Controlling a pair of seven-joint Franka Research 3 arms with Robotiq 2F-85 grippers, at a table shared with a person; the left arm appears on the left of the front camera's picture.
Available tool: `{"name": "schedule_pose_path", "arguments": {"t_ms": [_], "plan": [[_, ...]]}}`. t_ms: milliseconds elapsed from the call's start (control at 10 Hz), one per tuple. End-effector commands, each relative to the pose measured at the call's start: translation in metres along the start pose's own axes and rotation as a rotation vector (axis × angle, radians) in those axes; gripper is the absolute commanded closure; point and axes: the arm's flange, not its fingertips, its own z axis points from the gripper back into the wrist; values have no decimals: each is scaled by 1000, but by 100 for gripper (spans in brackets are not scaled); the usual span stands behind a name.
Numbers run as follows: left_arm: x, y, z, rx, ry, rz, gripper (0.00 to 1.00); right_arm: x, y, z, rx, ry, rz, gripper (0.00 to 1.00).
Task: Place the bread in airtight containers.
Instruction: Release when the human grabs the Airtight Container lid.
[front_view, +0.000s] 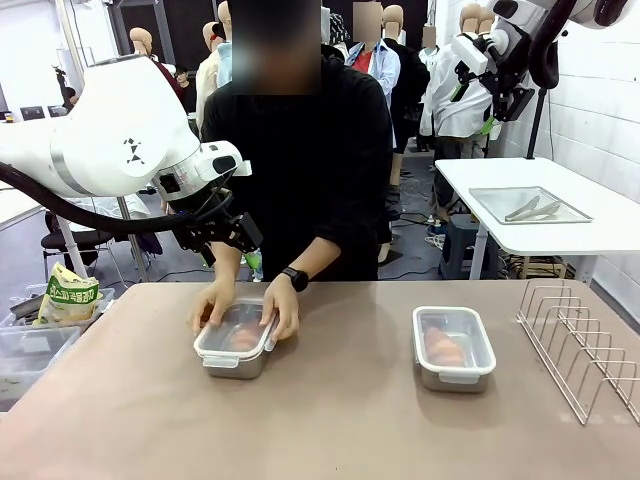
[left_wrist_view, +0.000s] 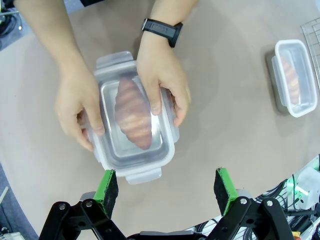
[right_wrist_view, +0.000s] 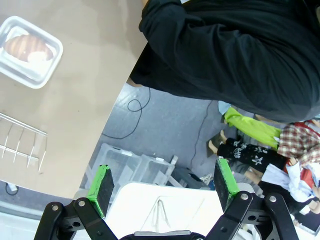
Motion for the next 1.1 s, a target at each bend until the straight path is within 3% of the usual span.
{"name": "schedule_pose_path", "arguments": {"t_ms": [0, 1000], "plan": [[-1, 1, 1, 2, -2, 2, 0, 1, 0, 1, -13, -5, 0, 0], [-1, 1, 1, 2, -2, 2, 0, 1, 0, 1, -13, -5, 0, 0]]}}
